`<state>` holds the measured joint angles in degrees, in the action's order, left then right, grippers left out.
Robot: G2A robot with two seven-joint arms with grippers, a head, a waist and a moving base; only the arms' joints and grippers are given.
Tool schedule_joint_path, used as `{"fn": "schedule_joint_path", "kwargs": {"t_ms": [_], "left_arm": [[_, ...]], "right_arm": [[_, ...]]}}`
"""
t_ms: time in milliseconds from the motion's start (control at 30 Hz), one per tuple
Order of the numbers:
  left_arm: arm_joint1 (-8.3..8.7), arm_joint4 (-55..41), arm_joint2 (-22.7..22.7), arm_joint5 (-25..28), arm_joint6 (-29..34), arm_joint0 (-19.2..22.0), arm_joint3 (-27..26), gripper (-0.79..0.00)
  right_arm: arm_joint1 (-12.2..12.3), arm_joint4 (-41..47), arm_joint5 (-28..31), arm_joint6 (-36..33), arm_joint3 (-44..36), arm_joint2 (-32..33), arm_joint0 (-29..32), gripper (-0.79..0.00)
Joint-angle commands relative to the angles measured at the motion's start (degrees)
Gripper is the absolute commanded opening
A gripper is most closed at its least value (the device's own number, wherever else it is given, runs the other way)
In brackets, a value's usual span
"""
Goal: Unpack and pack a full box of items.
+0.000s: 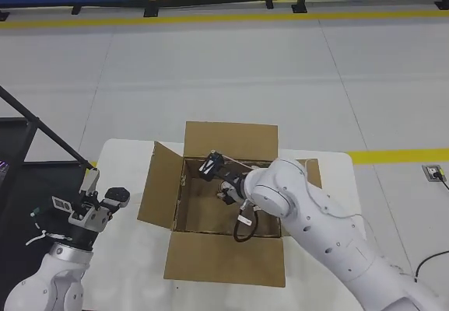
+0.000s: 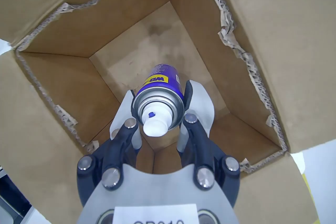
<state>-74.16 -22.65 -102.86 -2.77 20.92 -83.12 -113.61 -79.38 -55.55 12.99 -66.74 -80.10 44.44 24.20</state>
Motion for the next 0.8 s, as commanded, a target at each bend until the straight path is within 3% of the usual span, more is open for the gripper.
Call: {"fn": "schedule_joint_path", "kwargs": {"t_ms": [0,300,767], "left_arm": [[0.00,0.00,0.00,0.00,0.00,0.00,0.00,0.000],[0.00,0.00,0.00,0.00,0.00,0.00,0.00,0.000],[0.00,0.00,0.00,0.00,0.00,0.00,0.00,0.000]], "right_arm": [[0.73,-1.11,0.01,-0.72,-4.57,1.84,1.81,-0.785],[2.88,-5.32,-0.01,-3.40,-17.27,7.85,7.82,-0.785],[3.70,-7.33,-0.64,-5.68,-21.83,11.21,9.82,-0.785]]}}
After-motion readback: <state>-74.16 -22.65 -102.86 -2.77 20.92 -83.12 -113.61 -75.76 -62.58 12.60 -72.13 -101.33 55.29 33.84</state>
